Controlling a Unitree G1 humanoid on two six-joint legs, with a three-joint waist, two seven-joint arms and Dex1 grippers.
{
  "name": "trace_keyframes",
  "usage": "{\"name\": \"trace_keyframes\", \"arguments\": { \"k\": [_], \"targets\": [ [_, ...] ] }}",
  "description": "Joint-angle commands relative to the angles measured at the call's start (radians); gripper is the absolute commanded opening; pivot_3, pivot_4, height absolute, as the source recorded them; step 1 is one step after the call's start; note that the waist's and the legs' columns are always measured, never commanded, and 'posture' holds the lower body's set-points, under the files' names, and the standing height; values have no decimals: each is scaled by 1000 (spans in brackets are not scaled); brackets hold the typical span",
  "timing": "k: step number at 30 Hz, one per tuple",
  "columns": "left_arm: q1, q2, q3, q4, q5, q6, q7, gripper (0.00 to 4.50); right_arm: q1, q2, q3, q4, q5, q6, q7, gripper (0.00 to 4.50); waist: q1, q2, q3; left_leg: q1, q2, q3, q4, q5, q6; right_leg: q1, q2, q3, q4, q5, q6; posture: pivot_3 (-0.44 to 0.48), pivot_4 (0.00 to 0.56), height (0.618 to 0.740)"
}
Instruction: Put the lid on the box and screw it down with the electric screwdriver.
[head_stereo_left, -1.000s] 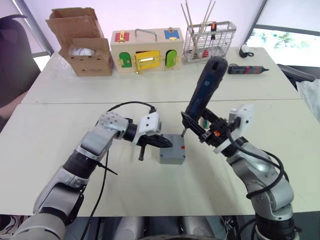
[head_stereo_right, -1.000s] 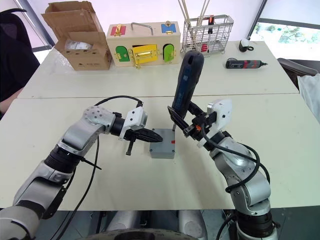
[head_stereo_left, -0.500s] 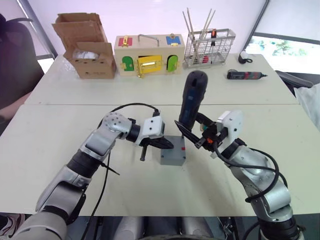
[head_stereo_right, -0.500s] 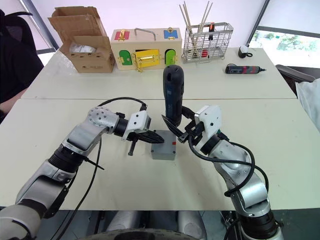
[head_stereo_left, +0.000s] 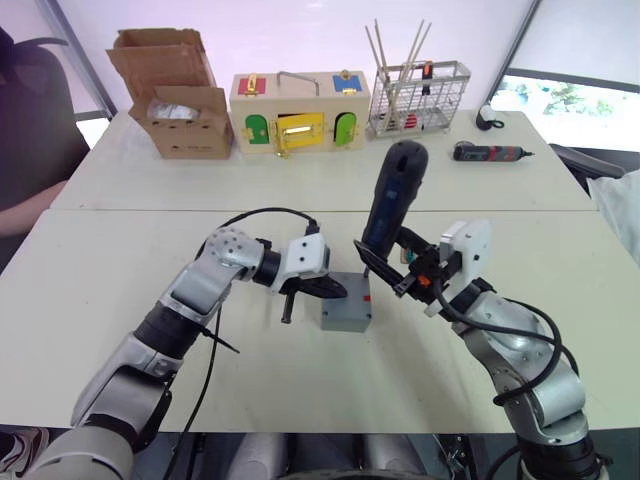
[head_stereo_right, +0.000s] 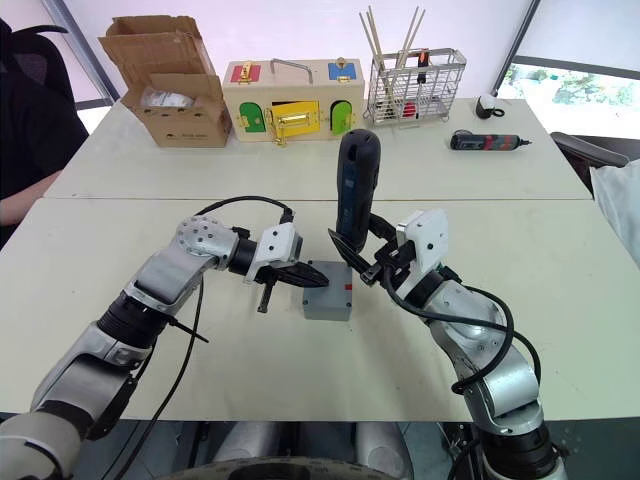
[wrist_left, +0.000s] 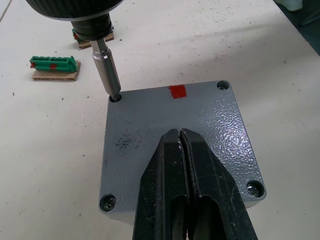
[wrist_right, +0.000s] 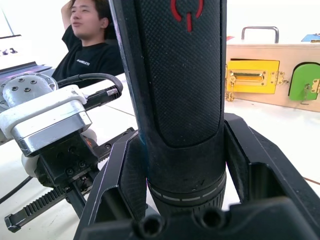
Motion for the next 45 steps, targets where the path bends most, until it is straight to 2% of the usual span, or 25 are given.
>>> {"name": "trace_keyframes", "arguments": {
  "k": [1,3,5,11,29,34,37,40,43,45],
  "targets": [
    [14,4,-24,-12,25,12,-2,0,52,-21,69,130,-29,107,9,1827,0,0,-1,0,0,0,0,0,0,0,0,0,0,0,0,0,150,740],
    [15,4,-23,-14,26,13,-1,0,51,-25,72,138,-40,110,7,1827,1,0,-1,3,0,0,-1,0,1,4,0,0,-1,0,0,0,150,740],
    [16,2,-22,-14,27,14,-1,0,51,-30,78,148,-51,115,5,1827,1,1,-1,15,1,0,-5,-1,2,16,0,0,-9,0,0,0,150,740],
    [19,-2,-21,-16,31,17,2,0,46,-19,83,180,-69,122,-11,1827,1,-1,-3,28,1,-1,-14,-2,2,25,-1,0,-18,0,0,0,150,740],
    [29,-2,-46,30,56,0,-6,0,59,37,59,142,-32,21,3,1827,2,-1,-5,27,1,-3,-18,-3,3,27,-2,0,-27,0,-1,0,150,740],
    [23,3,-22,12,35,11,-5,0,-21,24,-25,66,26,48,-7,1827,2,2,-2,26,1,-2,-19,-3,3,27,-3,0,-29,0,-1,0,150,740],
    [23,16,25,-29,-23,68,-18,0,-103,-36,-97,-25,121,164,2,1827,2,8,3,22,0,-2,-19,-3,3,25,-4,-1,-30,0,-1,0,150,740],
    [16,38,102,-75,-111,144,-28,0,-256,-125,-250,-80,387,361,-8,1827,1,10,9,3,0,-2,-13,-2,2,8,-4,-1,-23,1,-1,0,150,740],
    [-5,48,191,-109,-197,219,-5,0,-404,-210,-387,-18,675,523,-71,1827,0,11,16,-19,-2,-2,-8,3,-5,-17,-6,-1,-12,1,-1,0,150,740],
    [-20,47,239,-132,-244,264,17,0,-473,-250,-437,45,812,600,-133,1827,0,10,20,-25,-2,-3,-7,5,-10,-23,-6,-3,-10,1,-1,0,150,740]
  ]
}}
